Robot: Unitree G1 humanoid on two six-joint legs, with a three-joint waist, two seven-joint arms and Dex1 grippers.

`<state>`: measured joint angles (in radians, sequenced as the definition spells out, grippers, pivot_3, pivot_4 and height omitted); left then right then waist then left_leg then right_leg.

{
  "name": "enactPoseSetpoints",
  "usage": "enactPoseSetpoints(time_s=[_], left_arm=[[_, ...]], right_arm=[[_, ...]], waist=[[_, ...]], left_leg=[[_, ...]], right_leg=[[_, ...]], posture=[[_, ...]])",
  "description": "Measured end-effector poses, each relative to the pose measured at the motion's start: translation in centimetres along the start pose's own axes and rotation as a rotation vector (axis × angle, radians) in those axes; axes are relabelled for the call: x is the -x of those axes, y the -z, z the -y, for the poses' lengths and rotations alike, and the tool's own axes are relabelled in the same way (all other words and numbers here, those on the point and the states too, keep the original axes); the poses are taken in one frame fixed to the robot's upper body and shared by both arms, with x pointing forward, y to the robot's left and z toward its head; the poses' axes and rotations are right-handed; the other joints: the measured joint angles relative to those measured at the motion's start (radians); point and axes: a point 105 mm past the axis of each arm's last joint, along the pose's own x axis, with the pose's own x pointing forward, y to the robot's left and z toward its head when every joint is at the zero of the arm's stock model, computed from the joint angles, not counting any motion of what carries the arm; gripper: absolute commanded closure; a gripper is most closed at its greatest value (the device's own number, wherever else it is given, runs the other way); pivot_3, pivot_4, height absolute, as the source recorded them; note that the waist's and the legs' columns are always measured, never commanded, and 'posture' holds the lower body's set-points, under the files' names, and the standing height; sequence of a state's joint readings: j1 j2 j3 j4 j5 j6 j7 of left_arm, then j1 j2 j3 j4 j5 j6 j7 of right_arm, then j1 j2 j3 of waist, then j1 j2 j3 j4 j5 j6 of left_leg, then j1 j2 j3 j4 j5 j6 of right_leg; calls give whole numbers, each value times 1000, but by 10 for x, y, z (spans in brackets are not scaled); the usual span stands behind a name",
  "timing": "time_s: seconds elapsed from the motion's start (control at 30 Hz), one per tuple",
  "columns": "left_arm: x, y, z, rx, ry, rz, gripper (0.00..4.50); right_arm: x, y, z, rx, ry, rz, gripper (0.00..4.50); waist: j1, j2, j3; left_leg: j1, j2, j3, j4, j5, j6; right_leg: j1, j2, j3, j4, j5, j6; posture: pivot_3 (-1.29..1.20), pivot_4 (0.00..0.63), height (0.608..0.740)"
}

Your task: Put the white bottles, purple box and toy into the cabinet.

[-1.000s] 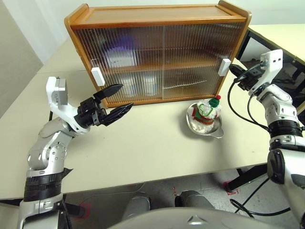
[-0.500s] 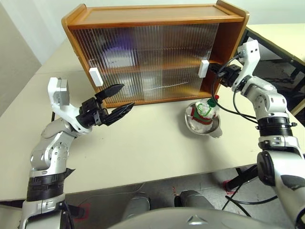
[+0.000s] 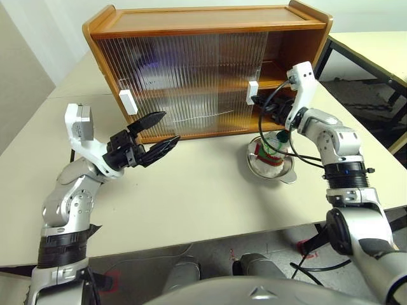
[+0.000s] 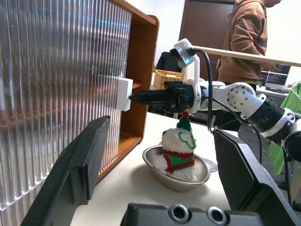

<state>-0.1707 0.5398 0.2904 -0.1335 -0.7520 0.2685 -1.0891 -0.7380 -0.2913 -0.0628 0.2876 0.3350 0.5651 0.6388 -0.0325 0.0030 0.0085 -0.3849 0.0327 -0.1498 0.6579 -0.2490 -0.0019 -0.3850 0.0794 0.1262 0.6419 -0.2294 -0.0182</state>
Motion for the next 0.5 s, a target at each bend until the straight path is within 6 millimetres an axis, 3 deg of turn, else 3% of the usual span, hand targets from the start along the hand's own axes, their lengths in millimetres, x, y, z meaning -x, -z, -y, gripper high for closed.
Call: enactPoseSetpoints(time_s=[0.3, 0.5], left_arm=[[2, 2, 4, 3, -3, -7, 0], [4, 3, 4, 6, -7, -8, 0]], right_arm=[[-7, -1, -4, -6, -21, -4, 4447], [14, -2, -2, 41, -18, -43, 4447]], waist=[[5, 0, 0], [16, 0, 0]], left_leg=[[0, -1, 0, 0, 0, 0], [0, -6, 1, 0, 0, -1]], right_leg=[[-3, 0, 0, 6, -3, -4], [-2, 2, -1, 7, -4, -5]], posture=[[7, 0, 740], [-3, 0, 740]])
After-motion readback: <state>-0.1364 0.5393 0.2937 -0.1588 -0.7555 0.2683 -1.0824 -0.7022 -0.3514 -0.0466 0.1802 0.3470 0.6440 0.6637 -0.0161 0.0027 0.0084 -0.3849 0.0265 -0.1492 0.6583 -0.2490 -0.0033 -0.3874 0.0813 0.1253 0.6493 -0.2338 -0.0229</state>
